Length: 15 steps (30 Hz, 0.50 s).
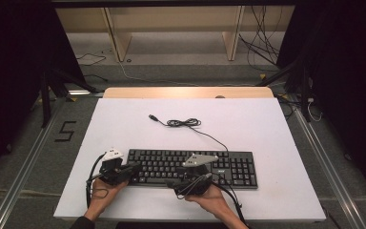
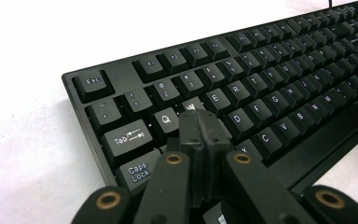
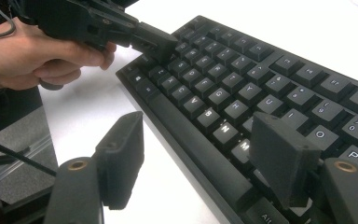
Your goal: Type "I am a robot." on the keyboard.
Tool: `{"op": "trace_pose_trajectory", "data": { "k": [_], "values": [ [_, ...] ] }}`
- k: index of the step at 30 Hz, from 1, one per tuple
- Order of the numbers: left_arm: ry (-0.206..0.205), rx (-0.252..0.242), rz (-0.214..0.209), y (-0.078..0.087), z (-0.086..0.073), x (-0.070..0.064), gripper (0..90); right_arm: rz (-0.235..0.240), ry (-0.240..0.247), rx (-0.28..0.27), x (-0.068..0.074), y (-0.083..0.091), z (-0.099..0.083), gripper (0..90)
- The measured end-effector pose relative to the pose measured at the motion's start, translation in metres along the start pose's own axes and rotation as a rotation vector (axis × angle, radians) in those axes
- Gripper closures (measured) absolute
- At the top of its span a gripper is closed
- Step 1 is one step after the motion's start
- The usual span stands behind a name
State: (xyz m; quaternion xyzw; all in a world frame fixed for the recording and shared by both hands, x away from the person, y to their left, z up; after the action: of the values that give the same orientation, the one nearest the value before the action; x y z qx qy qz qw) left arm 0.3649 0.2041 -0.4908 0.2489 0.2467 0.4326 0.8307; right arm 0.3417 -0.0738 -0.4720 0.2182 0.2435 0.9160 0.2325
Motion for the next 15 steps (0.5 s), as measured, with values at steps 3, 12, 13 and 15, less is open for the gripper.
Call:
{"op": "trace_pose_trajectory", "data": {
  "k": [3, 12, 13, 15],
  "values": [
    [0.003, 0.002, -0.003, -0.0003, -0.0001, 0.0, 88.9, 0.0, -0.001, 0.001, -0.0001, 0.0, 0.0, 36.4],
    [0.01, 0.012, -0.018, -0.0028, -0.0021, 0.0011, 89.0, -0.002, 0.002, 0.003, -0.0001, 0.0002, 0.0001, 36.4],
    [0.011, 0.01, -0.017, -0.0029, -0.0021, 0.0007, 89.0, -0.001, 0.0, 0.003, -0.0001, 0.0002, 0.0001, 36.4],
    [0.007, 0.011, -0.015, -0.0028, -0.002, 0.0003, 89.0, -0.002, 0.002, 0.003, -0.0001, 0.0003, 0.0001, 36.4]
  ]
}}
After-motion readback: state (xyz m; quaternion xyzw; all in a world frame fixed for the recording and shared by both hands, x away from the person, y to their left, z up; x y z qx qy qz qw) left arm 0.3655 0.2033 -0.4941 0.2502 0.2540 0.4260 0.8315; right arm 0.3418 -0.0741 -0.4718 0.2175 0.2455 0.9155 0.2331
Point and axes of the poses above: each handheld gripper's, and its own axes: y roughly backward along the jaws, z roughly out of its top, x roughly to its left, the point moved 1 cm from there along -y, roughly forward along the jaws, and after that the axes turned 3 degrees about z, right-handed, at the moved point
